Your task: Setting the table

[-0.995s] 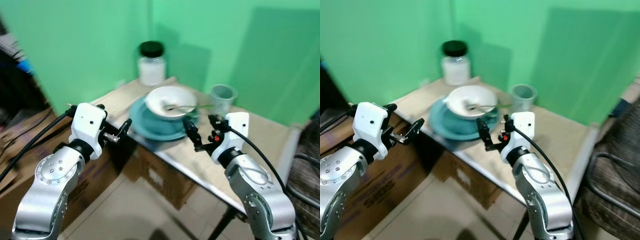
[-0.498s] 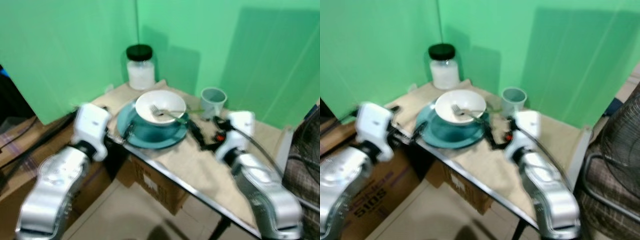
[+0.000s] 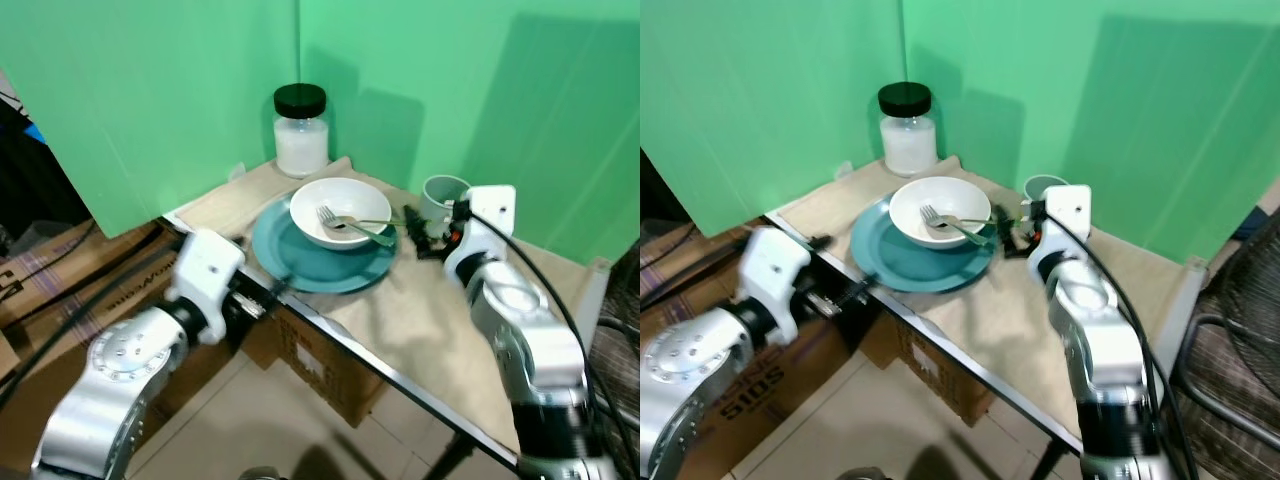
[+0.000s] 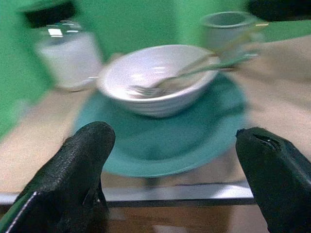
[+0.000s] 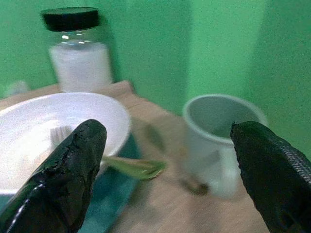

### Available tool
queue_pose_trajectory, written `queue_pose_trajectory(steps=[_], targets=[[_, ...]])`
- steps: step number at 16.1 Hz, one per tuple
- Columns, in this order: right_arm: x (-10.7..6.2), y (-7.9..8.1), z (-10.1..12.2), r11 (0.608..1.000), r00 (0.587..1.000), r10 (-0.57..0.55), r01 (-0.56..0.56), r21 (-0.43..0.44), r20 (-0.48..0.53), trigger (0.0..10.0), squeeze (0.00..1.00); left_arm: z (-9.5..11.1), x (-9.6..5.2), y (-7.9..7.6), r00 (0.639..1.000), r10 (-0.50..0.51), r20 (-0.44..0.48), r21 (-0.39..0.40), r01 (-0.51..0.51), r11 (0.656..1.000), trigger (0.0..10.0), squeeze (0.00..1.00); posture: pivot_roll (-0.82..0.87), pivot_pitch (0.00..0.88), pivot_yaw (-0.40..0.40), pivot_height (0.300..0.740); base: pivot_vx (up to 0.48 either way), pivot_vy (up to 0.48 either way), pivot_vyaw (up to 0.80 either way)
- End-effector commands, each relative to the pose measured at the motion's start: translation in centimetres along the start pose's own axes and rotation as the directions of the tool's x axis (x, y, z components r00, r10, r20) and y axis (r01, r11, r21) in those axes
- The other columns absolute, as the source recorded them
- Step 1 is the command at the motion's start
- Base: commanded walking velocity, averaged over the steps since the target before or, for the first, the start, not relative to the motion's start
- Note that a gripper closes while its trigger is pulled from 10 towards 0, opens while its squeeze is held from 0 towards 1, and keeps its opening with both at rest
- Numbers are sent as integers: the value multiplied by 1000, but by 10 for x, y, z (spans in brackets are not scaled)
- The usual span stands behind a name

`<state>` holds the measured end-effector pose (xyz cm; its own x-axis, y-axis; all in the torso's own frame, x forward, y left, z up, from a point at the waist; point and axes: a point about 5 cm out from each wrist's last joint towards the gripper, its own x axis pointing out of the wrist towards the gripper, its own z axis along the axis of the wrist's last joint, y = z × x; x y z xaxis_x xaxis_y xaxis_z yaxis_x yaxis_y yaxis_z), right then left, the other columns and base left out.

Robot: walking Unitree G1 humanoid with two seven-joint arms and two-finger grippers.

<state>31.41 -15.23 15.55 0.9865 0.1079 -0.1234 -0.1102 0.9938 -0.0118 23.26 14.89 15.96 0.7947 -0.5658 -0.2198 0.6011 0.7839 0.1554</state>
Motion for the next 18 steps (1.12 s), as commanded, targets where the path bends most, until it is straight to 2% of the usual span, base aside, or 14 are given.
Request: queue_pose_trajectory(steps=[1,3,7,8,10,12,13,14,15,16,18], targets=[[6,-4,4,999,999,-39,39,-31,11,10000,1000,-1,1,-3,998,-56,0,-9,56,998,10000,271,162,0,8,740,0,0,0],[19,-10,-4,996,997,-74,72,-49,-36,10000,1000,-4,-1,-9,992,-125,-20,2,125,992,10000,275,161,0,7,740,0,0,0],[38,-11,-25,996,989,-71,77,47,-127,10000,996,-6,-2,-11,988,-150,-25,-7,150,989,10000,275,157,0,9,740,0,0,0],[44,-11,-28,994,987,-82,91,57,-142,10000,0,-6,-2,-11,987,-158,-26,-5,158,987,10000,275,160,0,6,740,0,0,0],[53,-12,-30,993,982,-105,113,40,-157,10000,0,-6,-3,-12,986,-163,-27,-2,163,987,10000,275,171,0,-2,740,0,0,0],[57,-11,-26,992,985,-97,107,64,-140,10000,0,-5,-3,-12,987,-158,-27,4,158,987,10000,275,175,0,-6,740,0,0,0],[59,-10,-23,992,987,-92,102,74,-131,5765,0,-5,-4,-12,988,-155,-26,5,156,988,10000,275,176,0,-8,740,0,0,0],[60,-10,-22,992,987,-92,103,79,-130,3412,0,-5,-4,-12,988,-154,-25,5,154,988,10000,275,175,0,-8,740,0,0,0],[60,-11,-22,991,987,-94,106,82,-132,2157,0,-5,-4,-12,988,-154,-24,6,154,988,10000,275,173,0,-8,740,0,0,0],[60,-15,-23,987,985,-104,120,110,-141,0,0,-5,-4,-12,988,-156,-23,7,156,988,10000,275,171,0,-7,740,0,0,0],[59,-19,-27,983,980,-95,121,142,-176,0,0,-5,-3,-12,986,-162,-21,11,163,987,10000,275,171,0,-7,740,0,0,0]])
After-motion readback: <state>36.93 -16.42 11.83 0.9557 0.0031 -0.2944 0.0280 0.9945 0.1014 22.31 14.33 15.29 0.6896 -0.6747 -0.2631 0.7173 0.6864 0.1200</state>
